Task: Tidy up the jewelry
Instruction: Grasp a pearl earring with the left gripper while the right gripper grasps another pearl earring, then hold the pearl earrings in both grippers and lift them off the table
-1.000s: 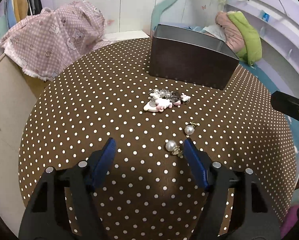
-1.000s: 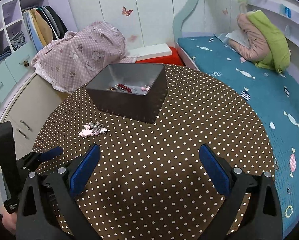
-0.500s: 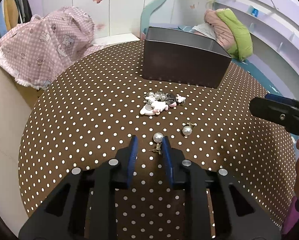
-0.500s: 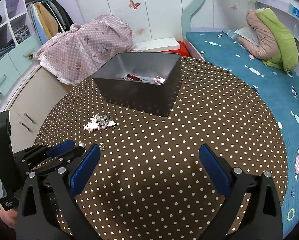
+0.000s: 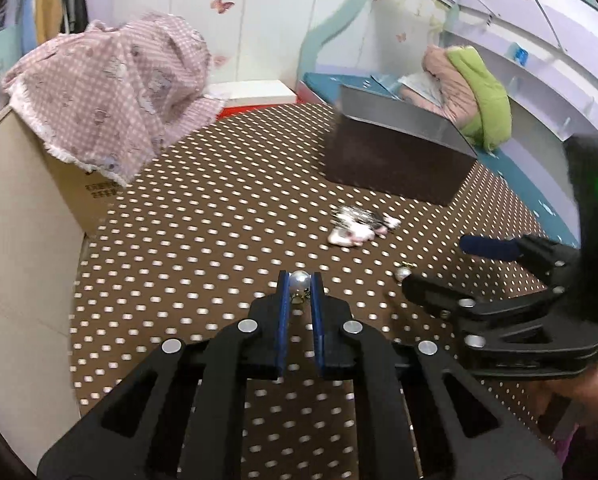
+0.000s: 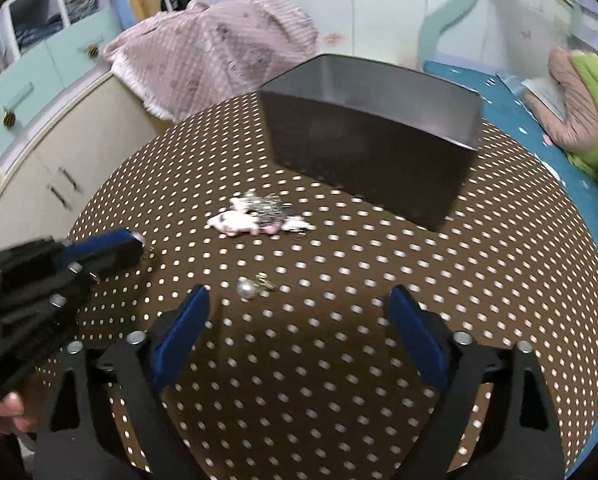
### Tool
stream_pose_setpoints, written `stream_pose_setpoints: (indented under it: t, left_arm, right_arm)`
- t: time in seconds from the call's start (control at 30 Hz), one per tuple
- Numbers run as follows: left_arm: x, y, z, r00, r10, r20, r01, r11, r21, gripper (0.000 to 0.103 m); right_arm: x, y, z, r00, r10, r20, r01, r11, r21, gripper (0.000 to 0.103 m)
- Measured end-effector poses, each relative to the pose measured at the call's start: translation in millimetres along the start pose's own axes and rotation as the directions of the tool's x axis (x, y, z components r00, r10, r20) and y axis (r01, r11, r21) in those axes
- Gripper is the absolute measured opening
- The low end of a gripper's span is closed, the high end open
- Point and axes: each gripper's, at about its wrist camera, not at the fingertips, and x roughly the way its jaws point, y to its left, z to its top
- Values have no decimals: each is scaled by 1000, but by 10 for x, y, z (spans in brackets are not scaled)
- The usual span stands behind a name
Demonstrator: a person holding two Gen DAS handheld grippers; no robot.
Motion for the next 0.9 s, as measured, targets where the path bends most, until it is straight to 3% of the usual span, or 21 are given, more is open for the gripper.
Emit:
stream_pose_setpoints:
  t: [0.1,0.3,0.5,0.53,0.9]
  left_arm:
    - [-77,97,11,1000,10,11,-9,1000,-16,10]
    - [-154,171,12,1000,7,25,-6,999,-33,10]
    - [-187,138,34,999,0,33,1,1000,-31,10]
    - [-195,132,40,999,-1,35,2,1000,-29,10]
    - [-280,67,130,998,-7,61,8,1000,-16,10]
  right_arm:
    - [47,74,9,1000,-28,10,28,999,-46,59]
    - [22,119,-32,999,-28,18,30,993,-116,18]
    - [-107,18,-84,999,3,39,0,996,-93,15]
    - [-139,12,-73,999,9,43,-5,996,-89,9]
    - [-259,-136,-87,999,23,29,-22,999,-47,12]
